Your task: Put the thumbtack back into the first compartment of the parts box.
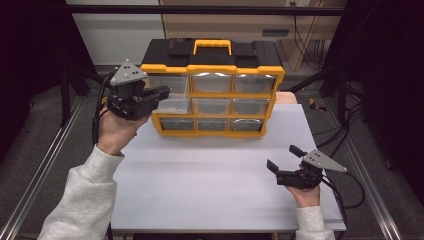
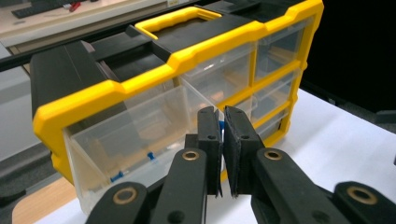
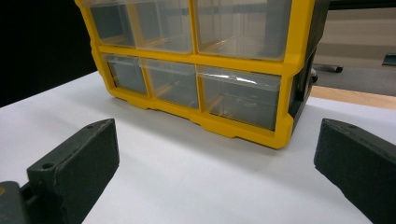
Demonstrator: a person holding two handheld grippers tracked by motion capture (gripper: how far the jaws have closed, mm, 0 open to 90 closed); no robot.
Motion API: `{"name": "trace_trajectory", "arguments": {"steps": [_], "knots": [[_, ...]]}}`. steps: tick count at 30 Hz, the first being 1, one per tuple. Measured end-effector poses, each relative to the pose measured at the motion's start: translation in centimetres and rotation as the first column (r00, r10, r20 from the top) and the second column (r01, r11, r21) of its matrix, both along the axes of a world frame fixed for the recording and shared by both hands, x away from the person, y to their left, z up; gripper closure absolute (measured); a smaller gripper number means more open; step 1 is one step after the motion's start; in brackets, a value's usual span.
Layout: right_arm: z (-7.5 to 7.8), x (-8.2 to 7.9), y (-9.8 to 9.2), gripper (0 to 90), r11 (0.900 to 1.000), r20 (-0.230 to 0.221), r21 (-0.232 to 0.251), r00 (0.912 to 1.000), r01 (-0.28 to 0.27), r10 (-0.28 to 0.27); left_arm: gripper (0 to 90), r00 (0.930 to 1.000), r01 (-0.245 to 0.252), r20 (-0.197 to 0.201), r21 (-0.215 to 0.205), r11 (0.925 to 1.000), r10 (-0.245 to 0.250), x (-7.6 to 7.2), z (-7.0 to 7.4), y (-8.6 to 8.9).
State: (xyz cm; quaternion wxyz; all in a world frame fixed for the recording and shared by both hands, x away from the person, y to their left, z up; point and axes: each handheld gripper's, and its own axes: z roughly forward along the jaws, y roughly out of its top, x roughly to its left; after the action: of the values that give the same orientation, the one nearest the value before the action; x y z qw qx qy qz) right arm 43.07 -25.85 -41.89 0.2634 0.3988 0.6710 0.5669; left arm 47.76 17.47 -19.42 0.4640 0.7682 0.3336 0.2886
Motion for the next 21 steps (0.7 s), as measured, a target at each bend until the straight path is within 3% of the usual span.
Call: {"name": "trace_trajectory", "arguments": {"steps": [4, 12, 21], "knots": [[0.0, 0.0, 0.0, 0.5, 1.0, -0.001, 0.001, 1.0, 0.001, -0.001, 85.2, 1.0, -0.004, 0.007, 0.019, 0.9998, 0.004, 0.7, -0.1, 0.0], [0.0, 0.0, 0.0, 0.5, 1.0, -0.007, 0.003, 1.0, 0.002, -0.002, 85.1, 0.9995, -0.03, 0.013, 0.011, 0.9995, 0.03, 2.3, -0.7, 0.1], [-0.1, 0.1, 0.0, 0.5, 1.0, -0.001, -0.004, 1.0, -0.006, 0.006, 85.1, 0.9977, -0.068, -0.005, 0.03, 0.9973, 0.068, 4.1, -1.5, 0.4]]}}
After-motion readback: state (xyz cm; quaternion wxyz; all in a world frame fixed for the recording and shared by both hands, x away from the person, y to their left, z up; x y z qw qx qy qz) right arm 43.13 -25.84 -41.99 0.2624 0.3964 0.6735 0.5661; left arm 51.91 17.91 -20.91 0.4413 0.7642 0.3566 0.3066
